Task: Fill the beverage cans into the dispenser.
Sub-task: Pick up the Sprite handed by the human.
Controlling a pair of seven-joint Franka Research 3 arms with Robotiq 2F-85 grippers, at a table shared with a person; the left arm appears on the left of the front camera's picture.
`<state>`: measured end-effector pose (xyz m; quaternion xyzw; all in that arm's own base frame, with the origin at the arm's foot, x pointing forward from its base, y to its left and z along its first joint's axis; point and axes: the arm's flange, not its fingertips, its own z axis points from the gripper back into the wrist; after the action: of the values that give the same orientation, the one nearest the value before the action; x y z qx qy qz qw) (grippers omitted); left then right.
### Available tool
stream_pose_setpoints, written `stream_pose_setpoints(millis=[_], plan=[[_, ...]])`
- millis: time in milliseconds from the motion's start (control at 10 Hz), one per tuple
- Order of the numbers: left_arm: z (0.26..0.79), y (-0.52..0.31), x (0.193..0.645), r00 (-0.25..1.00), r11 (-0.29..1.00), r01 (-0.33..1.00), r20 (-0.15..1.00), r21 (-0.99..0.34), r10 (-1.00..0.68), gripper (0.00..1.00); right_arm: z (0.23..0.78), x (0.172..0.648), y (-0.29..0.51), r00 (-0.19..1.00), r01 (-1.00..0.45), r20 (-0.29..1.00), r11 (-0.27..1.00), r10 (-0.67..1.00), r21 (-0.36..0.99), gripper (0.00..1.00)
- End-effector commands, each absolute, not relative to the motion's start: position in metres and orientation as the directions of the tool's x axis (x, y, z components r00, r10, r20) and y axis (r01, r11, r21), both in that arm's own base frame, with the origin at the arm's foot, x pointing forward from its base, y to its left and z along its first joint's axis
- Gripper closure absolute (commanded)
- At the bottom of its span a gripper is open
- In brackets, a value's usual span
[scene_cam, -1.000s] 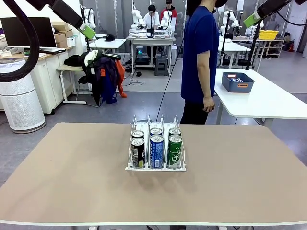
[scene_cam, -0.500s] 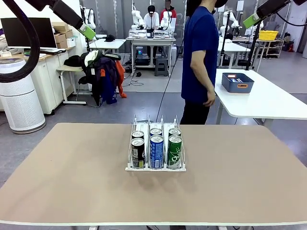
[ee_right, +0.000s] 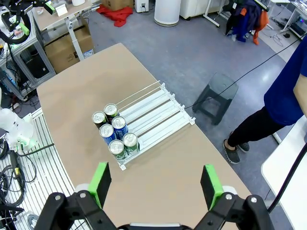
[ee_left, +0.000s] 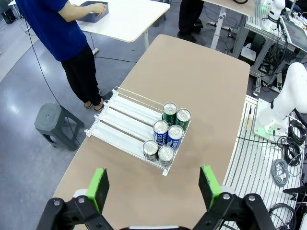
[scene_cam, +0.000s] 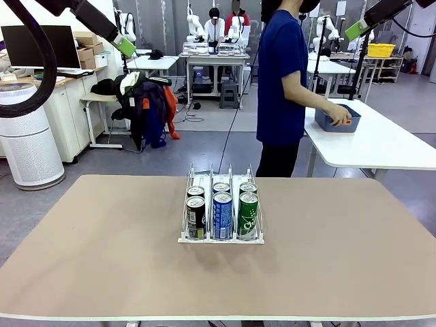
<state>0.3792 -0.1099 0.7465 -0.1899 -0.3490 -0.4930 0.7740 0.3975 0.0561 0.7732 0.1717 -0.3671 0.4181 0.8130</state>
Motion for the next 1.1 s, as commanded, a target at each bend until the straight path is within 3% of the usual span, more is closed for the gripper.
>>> stream_pose_setpoints(millis=[0,1000], plan=[[0.7460,-0.1091,0.3776,0.277,0.442,0.896,0.723,0.044,-0.633,0.00,0.7721,0.3977,0.0564,0.379,-0.809,0.747,0.587,0.546,-0.019,0.00],[0.7460,-0.1091,0.3776,0.277,0.442,0.896,0.723,0.044,-0.633,0.00,0.7721,0.3977,0.0564,0.379,-0.809,0.747,0.587,0.546,-0.019,0.00]])
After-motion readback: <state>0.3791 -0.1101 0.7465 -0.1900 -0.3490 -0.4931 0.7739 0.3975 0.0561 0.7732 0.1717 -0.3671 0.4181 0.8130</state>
